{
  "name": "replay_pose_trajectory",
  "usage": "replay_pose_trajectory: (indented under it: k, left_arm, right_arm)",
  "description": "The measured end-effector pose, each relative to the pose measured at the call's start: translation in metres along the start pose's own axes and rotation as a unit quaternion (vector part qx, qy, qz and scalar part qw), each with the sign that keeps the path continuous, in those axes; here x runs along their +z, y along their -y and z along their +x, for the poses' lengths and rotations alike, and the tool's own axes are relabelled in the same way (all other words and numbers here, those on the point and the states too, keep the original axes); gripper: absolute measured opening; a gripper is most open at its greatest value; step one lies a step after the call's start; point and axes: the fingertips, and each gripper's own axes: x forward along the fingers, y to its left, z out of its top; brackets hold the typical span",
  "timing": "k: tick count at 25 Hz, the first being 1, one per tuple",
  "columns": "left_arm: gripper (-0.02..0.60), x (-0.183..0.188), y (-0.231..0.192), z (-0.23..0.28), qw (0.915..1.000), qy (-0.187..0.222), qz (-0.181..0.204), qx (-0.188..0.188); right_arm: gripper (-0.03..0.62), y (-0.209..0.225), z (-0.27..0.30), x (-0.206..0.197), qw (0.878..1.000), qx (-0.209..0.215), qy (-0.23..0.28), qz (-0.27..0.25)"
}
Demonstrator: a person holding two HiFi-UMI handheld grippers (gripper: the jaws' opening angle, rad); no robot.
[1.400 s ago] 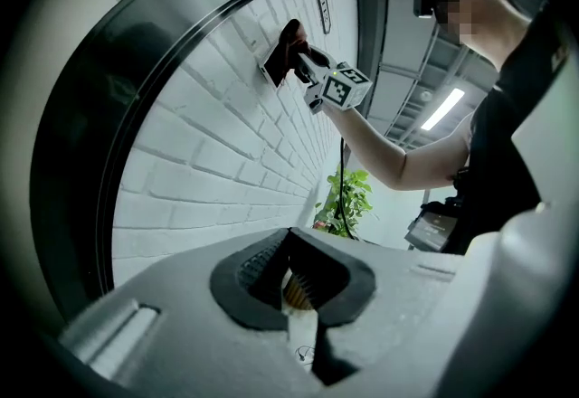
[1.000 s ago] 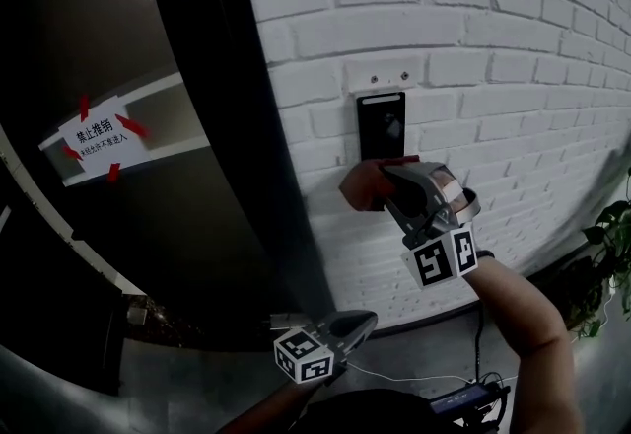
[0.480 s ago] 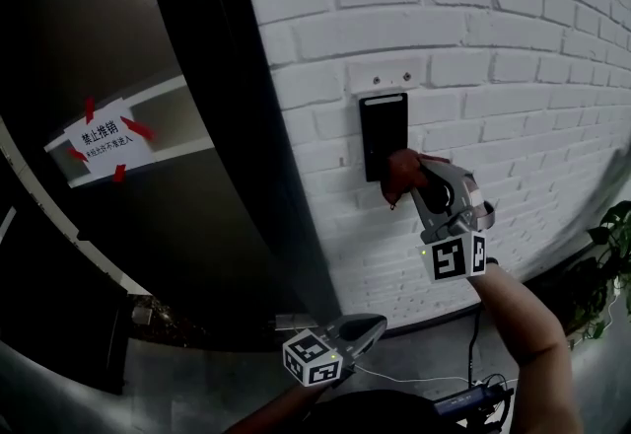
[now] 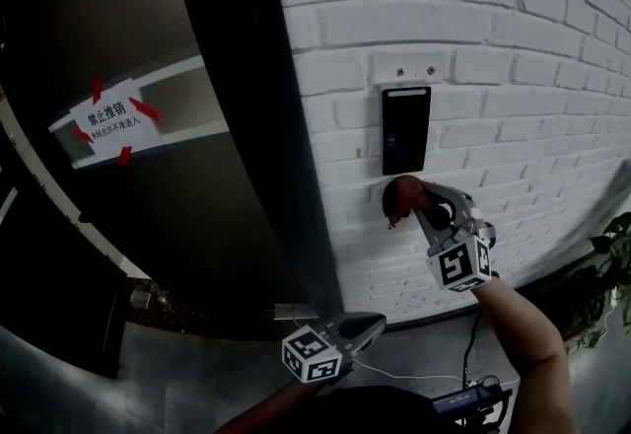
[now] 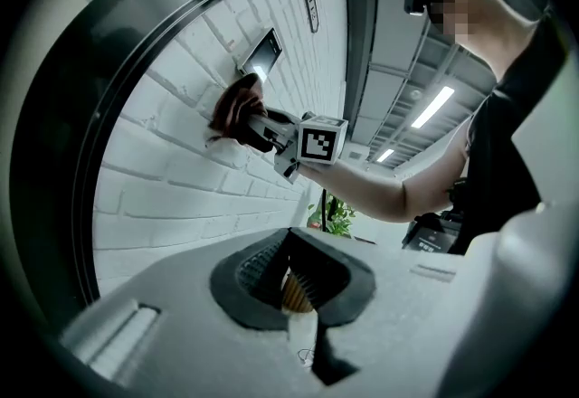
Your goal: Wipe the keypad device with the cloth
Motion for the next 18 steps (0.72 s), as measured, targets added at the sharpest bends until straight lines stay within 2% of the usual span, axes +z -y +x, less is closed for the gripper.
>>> replay_pose_trajectory:
  k: [2,5,10,14,18]
  left_arm:
    - [0.004,-0.001,-0.002,-0.005,0.9999,0.005,-0.005,0.008]
    - [0.003,-0.001,-0.009,-0.014,0.9997,0.009,-0.012,0.017]
    - [0.005,-0.005,-0.016,-0.019,0.9995,0.008,-0.02,0.022]
    - [0.003,-0.005,-0.014,-0.014,0.9997,0.008,-0.019,0.014]
    - [0.003,-0.004,-0.011,-0.012,0.9998,0.011,-0.013,0.01]
  right_arm:
    - [0.087,-0.004,-0.003,-0.011,0.998,0.016,-0.006,0.054]
    - [0.087,0.01,-0.011,-0.028,0.99,0.001,-0.012,0.142]
    - [0.087,0.053,-0.019,-0.016,0.977,-0.048,0.013,0.207]
    - [0.087,0.097,-0.016,0.027,0.971,-0.089,0.06,0.214]
    - [0.087,0.14,-0.011,0.071,0.977,-0.145,0.077,0.134]
